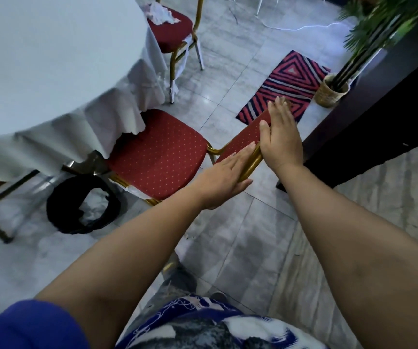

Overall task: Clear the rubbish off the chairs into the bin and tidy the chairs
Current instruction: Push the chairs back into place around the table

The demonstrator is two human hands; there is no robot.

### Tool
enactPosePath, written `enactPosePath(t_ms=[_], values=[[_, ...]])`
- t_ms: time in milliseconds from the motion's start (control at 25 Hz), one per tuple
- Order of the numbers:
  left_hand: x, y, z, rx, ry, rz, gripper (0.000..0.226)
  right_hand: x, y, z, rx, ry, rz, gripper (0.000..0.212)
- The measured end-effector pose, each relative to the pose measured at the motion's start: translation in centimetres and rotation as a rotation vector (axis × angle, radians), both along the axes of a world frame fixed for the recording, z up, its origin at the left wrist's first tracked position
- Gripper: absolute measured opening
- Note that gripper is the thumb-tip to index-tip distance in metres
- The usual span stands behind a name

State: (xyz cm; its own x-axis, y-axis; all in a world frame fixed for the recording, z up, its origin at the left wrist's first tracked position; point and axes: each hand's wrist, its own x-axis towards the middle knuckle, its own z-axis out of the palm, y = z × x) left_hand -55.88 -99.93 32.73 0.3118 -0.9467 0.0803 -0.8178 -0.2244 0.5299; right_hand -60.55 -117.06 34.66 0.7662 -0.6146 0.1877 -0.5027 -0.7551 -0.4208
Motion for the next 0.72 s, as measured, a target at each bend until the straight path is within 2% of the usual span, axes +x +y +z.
enactPosePath(t_ms=[400, 720], values=[[12.7, 3.0, -0.9, 0.032, -0.02, 0.036, 0.075, 12.1, 2.7, -0.4, 0.012, -0.004, 0.027, 0.054], [16.2, 2.8, -0.5, 0.023, -0.071, 0.02, 0.074, 16.1, 2.7, -0.5, -0.013, -0.035, 0.026, 0.052]])
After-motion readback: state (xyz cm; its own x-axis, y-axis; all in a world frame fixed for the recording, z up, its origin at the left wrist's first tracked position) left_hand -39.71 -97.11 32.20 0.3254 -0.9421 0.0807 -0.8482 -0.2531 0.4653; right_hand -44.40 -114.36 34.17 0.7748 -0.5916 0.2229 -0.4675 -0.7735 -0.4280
